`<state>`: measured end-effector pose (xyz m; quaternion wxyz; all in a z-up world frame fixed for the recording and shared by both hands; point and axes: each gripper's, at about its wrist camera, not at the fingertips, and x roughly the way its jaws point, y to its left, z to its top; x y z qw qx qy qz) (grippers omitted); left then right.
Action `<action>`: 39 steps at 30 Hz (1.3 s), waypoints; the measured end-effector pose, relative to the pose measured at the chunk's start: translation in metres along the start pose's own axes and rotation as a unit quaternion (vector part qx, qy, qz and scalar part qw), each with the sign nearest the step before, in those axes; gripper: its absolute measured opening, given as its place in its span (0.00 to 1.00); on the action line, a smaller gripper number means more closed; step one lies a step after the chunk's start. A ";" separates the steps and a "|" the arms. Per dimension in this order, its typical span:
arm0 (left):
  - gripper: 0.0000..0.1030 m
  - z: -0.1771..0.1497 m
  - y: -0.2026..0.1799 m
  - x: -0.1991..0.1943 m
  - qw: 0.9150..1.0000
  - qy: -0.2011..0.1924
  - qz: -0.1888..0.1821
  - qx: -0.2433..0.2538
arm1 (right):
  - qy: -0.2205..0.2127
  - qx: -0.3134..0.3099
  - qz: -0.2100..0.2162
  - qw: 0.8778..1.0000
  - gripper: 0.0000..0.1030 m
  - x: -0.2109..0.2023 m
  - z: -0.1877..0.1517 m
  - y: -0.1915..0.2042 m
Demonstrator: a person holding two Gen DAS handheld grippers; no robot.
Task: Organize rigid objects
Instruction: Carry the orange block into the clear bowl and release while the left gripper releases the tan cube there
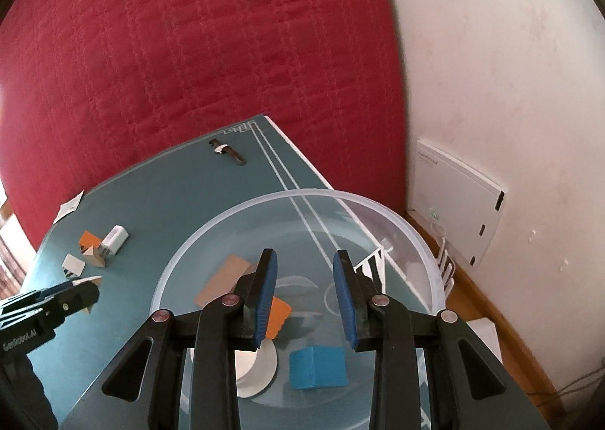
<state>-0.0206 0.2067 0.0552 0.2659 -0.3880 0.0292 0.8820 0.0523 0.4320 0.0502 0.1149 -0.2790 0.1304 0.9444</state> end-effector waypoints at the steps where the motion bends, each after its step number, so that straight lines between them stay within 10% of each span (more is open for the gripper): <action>1: 0.31 0.001 -0.003 0.002 1.000 0.001 -0.003 0.003 | 0.000 0.003 0.000 1.000 0.32 0.000 0.000 -0.001; 11: 0.32 0.007 -0.045 0.021 0.996 -0.004 -0.056 0.064 | -0.006 0.015 -0.002 1.000 0.48 -0.001 0.000 -0.007; 14: 0.63 0.005 -0.052 0.024 0.995 -0.003 -0.071 0.071 | -0.010 0.014 -0.002 1.000 0.49 -0.001 0.000 -0.007; 39: 0.94 -0.007 -0.013 0.025 0.999 -0.012 0.016 0.025 | -0.011 -0.003 -0.003 1.000 0.59 0.000 -0.004 0.001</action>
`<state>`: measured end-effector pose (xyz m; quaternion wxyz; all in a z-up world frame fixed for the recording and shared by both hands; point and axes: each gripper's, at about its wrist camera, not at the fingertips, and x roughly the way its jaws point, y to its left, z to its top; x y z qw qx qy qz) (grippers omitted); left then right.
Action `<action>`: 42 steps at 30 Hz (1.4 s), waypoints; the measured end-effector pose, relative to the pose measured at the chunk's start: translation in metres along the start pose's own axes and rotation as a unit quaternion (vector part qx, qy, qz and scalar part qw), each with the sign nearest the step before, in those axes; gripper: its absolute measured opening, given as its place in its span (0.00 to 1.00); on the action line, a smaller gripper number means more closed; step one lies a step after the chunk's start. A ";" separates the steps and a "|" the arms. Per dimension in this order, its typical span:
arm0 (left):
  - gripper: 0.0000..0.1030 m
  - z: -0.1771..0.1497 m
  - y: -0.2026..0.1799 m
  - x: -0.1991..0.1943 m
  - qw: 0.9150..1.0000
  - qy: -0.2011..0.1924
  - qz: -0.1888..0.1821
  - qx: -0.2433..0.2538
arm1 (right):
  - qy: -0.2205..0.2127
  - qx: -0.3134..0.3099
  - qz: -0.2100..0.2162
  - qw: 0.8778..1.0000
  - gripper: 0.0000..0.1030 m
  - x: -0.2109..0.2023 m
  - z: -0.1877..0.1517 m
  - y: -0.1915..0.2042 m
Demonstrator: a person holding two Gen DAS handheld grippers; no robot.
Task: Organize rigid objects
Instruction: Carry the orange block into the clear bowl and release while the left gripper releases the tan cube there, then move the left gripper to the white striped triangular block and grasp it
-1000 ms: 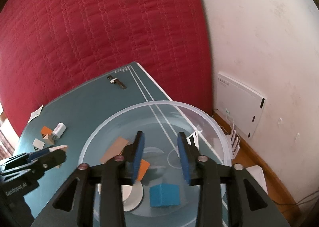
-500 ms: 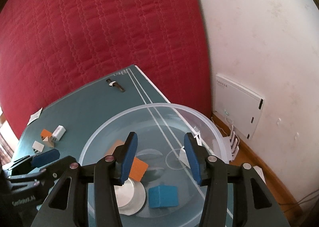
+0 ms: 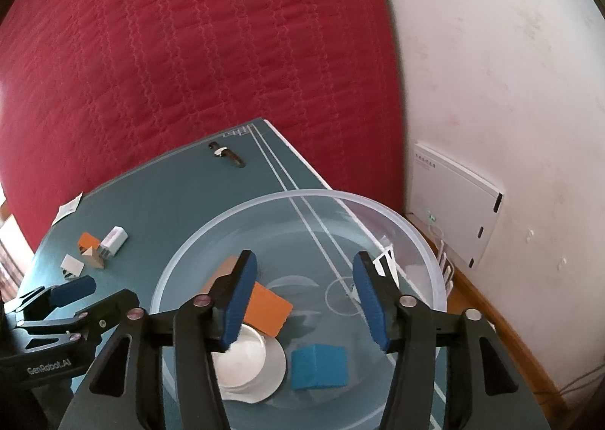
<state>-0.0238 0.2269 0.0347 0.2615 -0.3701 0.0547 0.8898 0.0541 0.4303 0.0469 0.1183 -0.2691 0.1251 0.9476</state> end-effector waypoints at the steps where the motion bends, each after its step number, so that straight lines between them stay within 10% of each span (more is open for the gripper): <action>1: 0.94 -0.001 0.002 0.000 1.000 0.000 0.002 -0.002 | -0.001 -0.001 0.001 1.000 0.60 -0.001 -0.001 0.001; 14: 0.99 -0.014 0.060 -0.005 0.996 0.009 0.067 -0.066 | 0.007 -0.025 0.043 0.999 0.75 -0.005 -0.010 0.020; 42: 0.99 -0.027 0.169 -0.029 0.972 -0.006 0.181 -0.149 | 0.008 -0.109 0.097 0.989 0.76 -0.011 -0.037 0.099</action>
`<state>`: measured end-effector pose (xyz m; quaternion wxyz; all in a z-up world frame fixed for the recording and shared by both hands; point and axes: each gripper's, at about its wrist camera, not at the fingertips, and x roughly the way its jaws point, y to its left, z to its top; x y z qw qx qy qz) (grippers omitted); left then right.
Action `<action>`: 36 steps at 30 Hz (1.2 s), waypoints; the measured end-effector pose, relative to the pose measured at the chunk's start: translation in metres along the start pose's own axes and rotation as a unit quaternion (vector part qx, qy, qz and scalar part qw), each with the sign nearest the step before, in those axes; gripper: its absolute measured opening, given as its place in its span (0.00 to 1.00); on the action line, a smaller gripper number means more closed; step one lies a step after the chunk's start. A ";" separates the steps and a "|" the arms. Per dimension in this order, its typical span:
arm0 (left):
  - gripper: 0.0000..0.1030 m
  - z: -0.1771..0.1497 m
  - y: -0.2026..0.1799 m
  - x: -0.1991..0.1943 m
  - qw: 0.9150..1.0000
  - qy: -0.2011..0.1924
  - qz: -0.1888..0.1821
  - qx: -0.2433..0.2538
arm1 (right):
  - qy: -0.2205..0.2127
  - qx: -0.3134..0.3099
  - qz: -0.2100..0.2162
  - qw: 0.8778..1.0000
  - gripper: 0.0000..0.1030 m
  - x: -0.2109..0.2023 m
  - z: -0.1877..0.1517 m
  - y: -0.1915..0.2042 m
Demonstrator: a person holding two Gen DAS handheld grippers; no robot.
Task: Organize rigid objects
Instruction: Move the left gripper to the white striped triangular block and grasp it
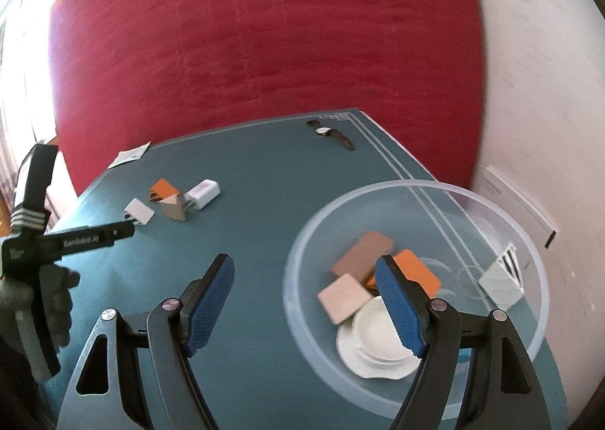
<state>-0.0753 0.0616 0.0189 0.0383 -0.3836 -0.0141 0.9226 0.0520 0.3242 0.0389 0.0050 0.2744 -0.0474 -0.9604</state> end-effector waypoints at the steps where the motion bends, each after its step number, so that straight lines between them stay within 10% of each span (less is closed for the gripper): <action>1: 0.99 0.001 0.004 0.001 1.000 0.000 0.004 -0.004 | 0.001 -0.004 0.004 1.000 0.76 0.001 -0.001 0.004; 20: 0.99 0.019 0.035 0.038 0.996 0.020 0.086 0.016 | 0.032 -0.044 0.058 0.997 0.76 0.021 -0.013 0.052; 36: 0.99 0.040 0.013 0.068 0.994 0.035 0.065 0.076 | 0.055 -0.049 0.076 0.994 0.76 0.036 -0.014 0.073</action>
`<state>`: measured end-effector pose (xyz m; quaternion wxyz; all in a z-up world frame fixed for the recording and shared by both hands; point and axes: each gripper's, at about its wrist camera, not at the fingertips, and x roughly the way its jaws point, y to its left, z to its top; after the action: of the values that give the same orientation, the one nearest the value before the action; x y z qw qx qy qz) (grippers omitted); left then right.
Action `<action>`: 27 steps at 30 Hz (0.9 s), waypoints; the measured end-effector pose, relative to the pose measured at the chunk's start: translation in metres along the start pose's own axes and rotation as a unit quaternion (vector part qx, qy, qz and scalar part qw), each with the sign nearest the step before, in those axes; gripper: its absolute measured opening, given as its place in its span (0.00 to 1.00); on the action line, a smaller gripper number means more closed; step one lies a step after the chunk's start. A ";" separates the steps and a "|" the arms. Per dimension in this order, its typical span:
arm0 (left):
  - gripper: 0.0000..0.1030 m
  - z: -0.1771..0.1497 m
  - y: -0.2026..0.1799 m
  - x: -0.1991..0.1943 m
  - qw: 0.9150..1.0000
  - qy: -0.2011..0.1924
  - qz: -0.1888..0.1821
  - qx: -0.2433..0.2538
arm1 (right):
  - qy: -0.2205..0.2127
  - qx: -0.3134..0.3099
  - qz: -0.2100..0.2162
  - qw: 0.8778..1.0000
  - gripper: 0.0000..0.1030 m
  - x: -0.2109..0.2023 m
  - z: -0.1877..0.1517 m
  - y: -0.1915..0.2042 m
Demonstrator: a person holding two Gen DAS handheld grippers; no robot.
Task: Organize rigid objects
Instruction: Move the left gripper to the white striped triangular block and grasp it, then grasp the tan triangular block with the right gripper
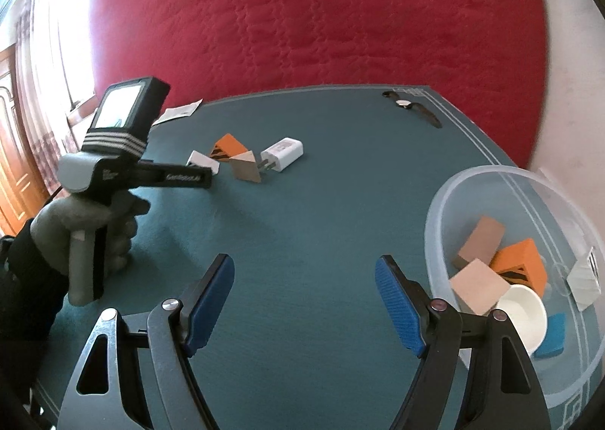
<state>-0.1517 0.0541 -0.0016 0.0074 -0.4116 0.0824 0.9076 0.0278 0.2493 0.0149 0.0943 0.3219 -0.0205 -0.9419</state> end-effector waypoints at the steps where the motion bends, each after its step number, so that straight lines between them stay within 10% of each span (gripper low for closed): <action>1: 0.99 0.000 0.000 0.001 1.000 0.000 -0.004 -0.002 | 0.001 -0.001 0.001 1.000 0.76 0.001 0.000 0.002; 15: 0.40 -0.003 0.003 -0.005 0.995 -0.014 -0.099 -0.005 | 0.021 -0.022 0.017 0.999 0.76 0.017 0.009 0.030; 27: 0.35 -0.016 0.012 -0.030 0.998 -0.030 -0.055 -0.028 | 0.045 0.018 0.044 0.998 0.76 0.048 0.038 0.034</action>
<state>-0.1214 0.0413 0.0122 0.0478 -0.3879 0.0337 0.9199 -0.0270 0.2063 0.0192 0.1306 0.3640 -0.0477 -0.9210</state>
